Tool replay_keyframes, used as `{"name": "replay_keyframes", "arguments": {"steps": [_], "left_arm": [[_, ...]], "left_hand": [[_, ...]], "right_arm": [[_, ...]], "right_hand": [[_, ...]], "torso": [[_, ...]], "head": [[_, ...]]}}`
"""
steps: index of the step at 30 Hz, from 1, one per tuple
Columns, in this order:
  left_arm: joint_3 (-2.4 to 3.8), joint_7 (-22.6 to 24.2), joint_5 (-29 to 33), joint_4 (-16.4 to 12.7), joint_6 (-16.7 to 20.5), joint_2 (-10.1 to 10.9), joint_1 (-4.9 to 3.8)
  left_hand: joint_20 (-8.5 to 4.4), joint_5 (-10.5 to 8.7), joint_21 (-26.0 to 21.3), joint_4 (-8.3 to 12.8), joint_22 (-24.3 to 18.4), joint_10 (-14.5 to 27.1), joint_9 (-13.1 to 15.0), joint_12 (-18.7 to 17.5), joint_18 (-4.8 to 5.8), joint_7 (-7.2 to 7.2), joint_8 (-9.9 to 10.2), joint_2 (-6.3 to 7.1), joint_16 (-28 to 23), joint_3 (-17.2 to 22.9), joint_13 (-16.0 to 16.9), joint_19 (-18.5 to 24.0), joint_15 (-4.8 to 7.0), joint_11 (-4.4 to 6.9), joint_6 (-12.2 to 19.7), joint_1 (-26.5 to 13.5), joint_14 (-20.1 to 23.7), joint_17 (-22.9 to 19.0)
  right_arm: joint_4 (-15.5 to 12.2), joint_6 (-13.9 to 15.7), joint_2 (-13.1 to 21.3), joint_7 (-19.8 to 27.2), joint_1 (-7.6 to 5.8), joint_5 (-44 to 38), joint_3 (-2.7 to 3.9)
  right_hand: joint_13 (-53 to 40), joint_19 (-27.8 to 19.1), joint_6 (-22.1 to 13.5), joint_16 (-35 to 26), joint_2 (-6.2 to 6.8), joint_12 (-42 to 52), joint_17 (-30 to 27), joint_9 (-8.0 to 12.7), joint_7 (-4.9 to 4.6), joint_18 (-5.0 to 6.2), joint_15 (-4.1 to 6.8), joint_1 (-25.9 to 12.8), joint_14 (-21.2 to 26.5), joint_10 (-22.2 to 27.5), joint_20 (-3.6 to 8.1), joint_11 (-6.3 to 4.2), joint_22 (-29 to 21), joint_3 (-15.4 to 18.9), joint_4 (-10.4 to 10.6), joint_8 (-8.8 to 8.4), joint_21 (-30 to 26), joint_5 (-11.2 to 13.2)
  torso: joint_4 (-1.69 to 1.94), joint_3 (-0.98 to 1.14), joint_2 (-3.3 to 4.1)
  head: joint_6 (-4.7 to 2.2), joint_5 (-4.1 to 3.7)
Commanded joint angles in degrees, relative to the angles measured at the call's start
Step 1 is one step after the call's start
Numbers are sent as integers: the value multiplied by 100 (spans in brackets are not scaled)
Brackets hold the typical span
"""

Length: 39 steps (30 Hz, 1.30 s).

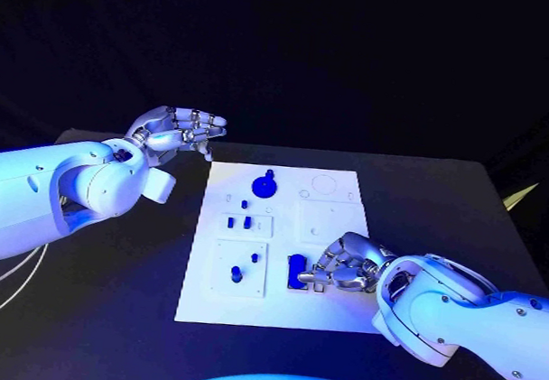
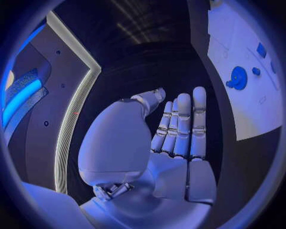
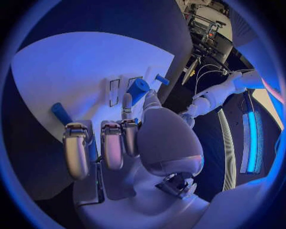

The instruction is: Assemble the parts on the task board

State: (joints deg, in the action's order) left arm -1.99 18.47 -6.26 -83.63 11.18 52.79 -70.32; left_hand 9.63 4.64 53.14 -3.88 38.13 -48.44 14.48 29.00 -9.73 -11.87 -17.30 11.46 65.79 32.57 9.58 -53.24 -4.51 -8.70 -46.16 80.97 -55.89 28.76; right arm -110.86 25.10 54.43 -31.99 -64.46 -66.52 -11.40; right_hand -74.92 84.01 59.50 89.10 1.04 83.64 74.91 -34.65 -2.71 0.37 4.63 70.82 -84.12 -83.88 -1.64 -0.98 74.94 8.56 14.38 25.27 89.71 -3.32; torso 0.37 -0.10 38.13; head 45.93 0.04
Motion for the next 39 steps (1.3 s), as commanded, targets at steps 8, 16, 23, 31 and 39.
{"name": "replay_keyframes", "arguments": {"steps": [8,16,23,31,39], "left_arm": [[4,32,12,-18,-71,-3,-2],[4,13,12,-18,-82,-9,-2],[4,7,12,-23,-89,-14,-2],[4,2,83,-27,-97,3,-2],[4,7,116,-27,-92,9,-2]], "left_hand": [[-1,12,-16,1,-6,16,-8,-8,-87,-82,7,-45,-35,-10,-5,-26,8,-17,49,10,30,-9],[-1,13,-17,0,-7,17,-10,-6,-88,-83,4,-55,-38,-5,-8,-27,8,-18,49,18,31,-10],[-1,13,-17,0,-7,17,-10,-6,-88,-83,4,-55,-38,-5,-8,-27,8,-18,49,18,31,-10],[1,11,-18,-7,-8,17,-11,-5,-87,-84,3,-55,-38,-9,-9,-26,7,-19,48,9,32,-10],[1,11,-19,-10,-8,17,-11,-4,-87,-85,2,-54,-39,-10,-10,-26,6,-19,48,6,32,-10]], "right_arm": [[-28,-285,40,266,6,-143,-1],[111,-249,-59,168,6,-135,-1],[209,-228,-122,81,11,-167,-1],[230,-182,-78,114,12,-172,-1],[205,-250,-34,175,13,-143,-1]], "right_hand": [[-1128,599,-2,28,145,3,1345,50,6,-37,44,376,-554,-331,54,-52,1506,-237,7,-13,29,-69],[-1138,599,22,28,66,17,1344,70,11,-37,46,404,-554,-339,56,-56,1506,-324,92,-21,29,-101],[-1136,599,27,28,43,9,1345,82,22,-37,52,479,-554,-337,60,-65,1506,-376,97,-27,29,-124],[-1130,599,27,24,-98,-10,1336,114,38,-37,68,561,-552,-331,75,-80,1505,-525,187,-47,28,-481],[-1130,599,24,24,-68,-13,1338,118,41,-37,70,589,-553,-329,77,-83,1506,-540,179,-49,29,-510]], "torso": [[0,-2,3],[16,-2,3],[4,-4,3],[1,1,1],[2,1,3]], "head": [[-2,-6],[3,-6],[10,13],[8,11],[1,2]]}}
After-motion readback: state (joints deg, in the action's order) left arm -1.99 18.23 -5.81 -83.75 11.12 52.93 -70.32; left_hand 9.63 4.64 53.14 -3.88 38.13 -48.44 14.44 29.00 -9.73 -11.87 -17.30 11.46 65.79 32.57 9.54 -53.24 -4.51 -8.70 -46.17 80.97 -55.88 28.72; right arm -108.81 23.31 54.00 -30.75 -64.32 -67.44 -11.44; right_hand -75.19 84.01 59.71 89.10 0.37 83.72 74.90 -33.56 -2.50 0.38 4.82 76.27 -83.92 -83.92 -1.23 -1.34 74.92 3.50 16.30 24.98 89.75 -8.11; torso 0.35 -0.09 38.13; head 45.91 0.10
